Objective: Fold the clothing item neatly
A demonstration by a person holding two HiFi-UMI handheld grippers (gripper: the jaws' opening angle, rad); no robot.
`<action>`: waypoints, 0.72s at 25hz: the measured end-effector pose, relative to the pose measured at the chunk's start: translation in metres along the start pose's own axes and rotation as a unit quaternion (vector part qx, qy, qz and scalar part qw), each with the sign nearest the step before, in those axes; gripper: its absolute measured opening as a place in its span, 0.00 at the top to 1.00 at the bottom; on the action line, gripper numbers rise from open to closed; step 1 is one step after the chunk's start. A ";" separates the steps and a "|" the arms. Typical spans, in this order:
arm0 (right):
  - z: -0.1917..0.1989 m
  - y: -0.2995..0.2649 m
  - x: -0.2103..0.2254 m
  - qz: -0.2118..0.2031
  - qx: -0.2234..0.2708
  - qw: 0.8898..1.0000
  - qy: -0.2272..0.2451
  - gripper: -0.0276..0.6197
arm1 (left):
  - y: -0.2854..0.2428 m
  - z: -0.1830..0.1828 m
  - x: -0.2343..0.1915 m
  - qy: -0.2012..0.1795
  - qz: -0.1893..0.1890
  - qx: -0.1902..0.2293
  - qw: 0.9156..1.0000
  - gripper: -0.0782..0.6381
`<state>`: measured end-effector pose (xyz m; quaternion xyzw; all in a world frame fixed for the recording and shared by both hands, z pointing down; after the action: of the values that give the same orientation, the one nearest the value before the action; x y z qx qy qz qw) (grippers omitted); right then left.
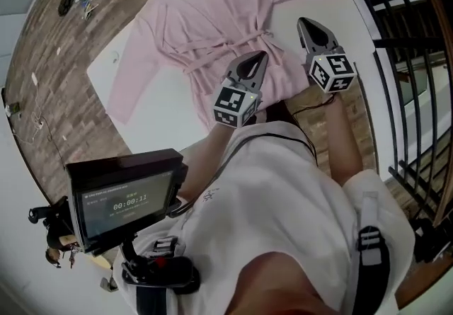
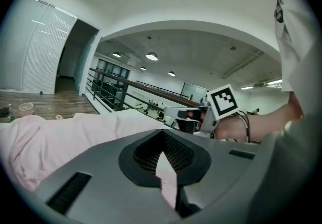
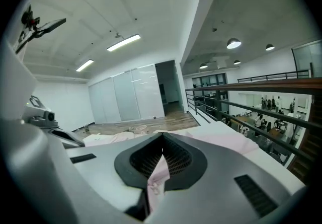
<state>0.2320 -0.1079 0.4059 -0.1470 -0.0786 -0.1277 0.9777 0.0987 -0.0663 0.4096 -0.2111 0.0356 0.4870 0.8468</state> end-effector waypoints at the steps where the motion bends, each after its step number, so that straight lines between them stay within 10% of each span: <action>1: 0.003 0.003 0.012 0.015 -0.001 1.000 0.000 0.95 | -0.008 0.003 0.014 -0.004 0.020 -0.006 1.000 0.89; 8: 0.013 0.005 0.105 0.077 0.002 0.996 -0.046 0.95 | -0.050 0.008 0.081 -0.022 0.100 -0.033 0.994 0.89; 18: 0.049 -0.012 0.264 0.185 -0.049 0.979 -0.065 0.95 | -0.086 0.013 0.106 -0.037 0.117 -0.060 0.991 0.89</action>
<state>0.4750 -0.1637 0.5062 -0.2145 -0.1074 0.0619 0.9688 0.2248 -0.0127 0.4207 -0.2378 -0.0005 0.5916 0.7704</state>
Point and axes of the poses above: the fingertips, and each gripper's own axes: y backward along the fingers, x to its right, z out of its underside, the point moved 1 cm from there along y, backward along the fingers, and after that the axes turned 6 degrees about -z, right-handed, at the moved point
